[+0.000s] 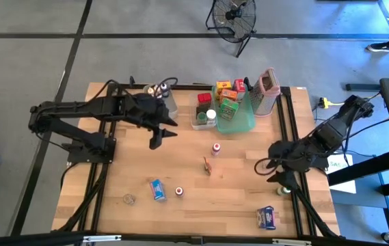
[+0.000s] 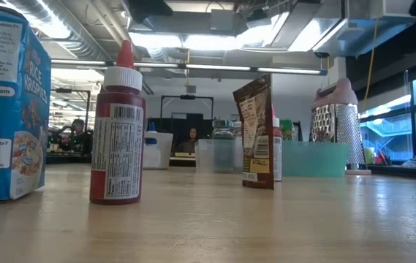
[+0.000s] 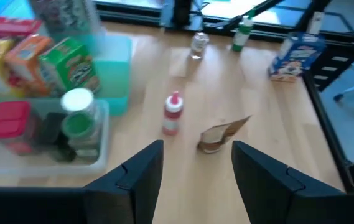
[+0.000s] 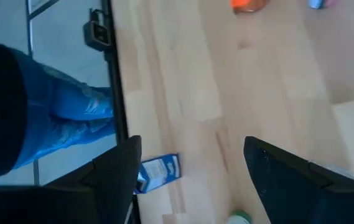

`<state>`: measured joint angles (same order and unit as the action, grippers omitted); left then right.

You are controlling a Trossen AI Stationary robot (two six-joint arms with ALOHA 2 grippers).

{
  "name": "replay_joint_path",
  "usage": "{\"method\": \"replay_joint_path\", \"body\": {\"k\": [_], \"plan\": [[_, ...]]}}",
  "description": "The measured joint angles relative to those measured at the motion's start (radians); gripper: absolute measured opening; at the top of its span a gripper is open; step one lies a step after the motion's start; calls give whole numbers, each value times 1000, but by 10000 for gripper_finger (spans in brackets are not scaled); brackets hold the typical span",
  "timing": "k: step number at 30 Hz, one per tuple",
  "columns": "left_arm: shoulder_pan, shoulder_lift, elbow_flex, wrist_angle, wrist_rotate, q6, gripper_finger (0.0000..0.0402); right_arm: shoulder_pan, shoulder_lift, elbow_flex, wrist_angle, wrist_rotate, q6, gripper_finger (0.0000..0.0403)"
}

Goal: Pick & Place Kitchen Items
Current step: Put the blue cereal box into the green bin

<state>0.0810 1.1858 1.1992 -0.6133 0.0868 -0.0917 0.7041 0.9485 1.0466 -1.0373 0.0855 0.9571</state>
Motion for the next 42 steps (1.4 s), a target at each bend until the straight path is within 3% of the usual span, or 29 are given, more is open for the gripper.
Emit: {"method": "replay_joint_path", "body": {"k": [3, 7, 14, 27, 31, 36, 42], "plan": [[-32, 0, -2, 18, 0, 0, 185, 27, 29, 0, 32, -24, 32, 286], [-61, 0, -2, 26, -9, 0, 185, 51, 54, 0, 34, -116, 224, 286], [-75, 0, -2, 27, -24, -12, 185, 116, 104, 0, 84, -59, 421, 286], [-75, 0, -2, 27, -24, -37, 185, 157, 244, 0, 380, -55, 358, 286], [-74, 0, -2, 27, -24, 24, 185, 157, 253, 0, 446, 25, 336, 286], [-58, 0, -2, 27, -23, 131, 185, 158, 253, 0, 555, 202, 364, 286], [-30, 0, -2, -10, -22, 158, 185, 154, 253, 0, 606, 217, 392, 286]]}}
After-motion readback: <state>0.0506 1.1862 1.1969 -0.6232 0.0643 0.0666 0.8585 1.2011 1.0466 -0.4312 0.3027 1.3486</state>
